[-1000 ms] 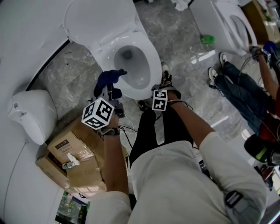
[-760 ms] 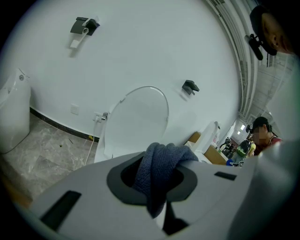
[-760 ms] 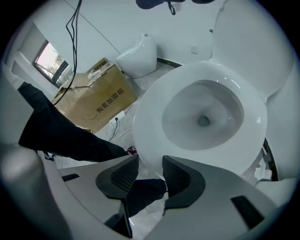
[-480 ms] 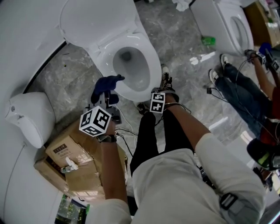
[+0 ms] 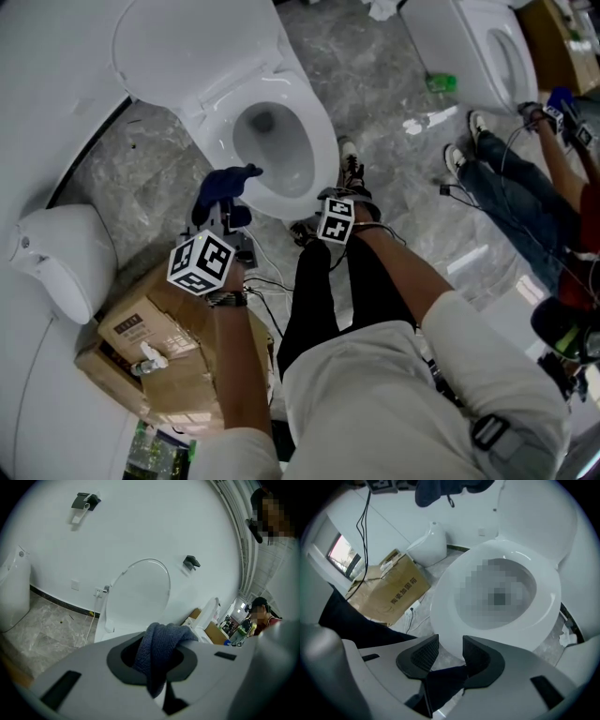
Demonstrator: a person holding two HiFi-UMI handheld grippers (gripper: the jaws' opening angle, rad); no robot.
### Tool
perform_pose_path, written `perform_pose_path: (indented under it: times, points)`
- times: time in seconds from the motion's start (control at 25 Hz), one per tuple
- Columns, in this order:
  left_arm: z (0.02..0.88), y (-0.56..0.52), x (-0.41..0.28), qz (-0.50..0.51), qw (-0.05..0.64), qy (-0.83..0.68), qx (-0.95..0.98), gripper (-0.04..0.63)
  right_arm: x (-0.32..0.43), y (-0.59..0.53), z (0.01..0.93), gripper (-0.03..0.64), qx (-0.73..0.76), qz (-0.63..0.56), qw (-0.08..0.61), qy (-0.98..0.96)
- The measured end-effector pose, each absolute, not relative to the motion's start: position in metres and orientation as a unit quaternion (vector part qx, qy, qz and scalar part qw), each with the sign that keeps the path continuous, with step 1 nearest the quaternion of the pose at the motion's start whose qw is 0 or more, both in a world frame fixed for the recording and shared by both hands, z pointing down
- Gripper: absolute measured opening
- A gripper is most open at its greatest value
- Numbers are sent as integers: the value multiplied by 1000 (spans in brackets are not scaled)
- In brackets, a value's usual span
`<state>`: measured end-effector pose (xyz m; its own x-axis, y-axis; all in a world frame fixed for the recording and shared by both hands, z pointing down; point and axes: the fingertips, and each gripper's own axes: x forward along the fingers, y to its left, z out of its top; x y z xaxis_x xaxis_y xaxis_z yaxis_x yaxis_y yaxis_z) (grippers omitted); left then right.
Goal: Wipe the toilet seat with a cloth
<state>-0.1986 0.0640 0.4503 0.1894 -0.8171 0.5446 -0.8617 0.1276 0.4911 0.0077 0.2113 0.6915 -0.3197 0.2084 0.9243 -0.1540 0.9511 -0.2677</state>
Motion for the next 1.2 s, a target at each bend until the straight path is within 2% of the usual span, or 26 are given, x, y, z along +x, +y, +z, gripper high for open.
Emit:
perform_pose_path:
  times: [0.2, 0.44, 0.72, 0.96, 1.2]
  points:
    - [451, 44, -193, 33, 395, -634, 664, 31, 8, 183, 664, 132, 60, 179, 526, -829]
    - [460, 19, -190, 37, 391, -638, 662, 31, 10, 132, 626, 110, 94, 146, 492, -853]
    - [484, -11, -185, 38, 404, -642, 651, 31, 20, 70, 604, 89, 160, 183, 458, -855]
    - [526, -38, -195, 53, 401, -655, 638, 31, 23, 31, 584, 44, 196, 217, 413, -863]
    - [573, -66, -196, 93, 387, -675, 621, 31, 34, -9, 559, 41, 228, 224, 367, -874]
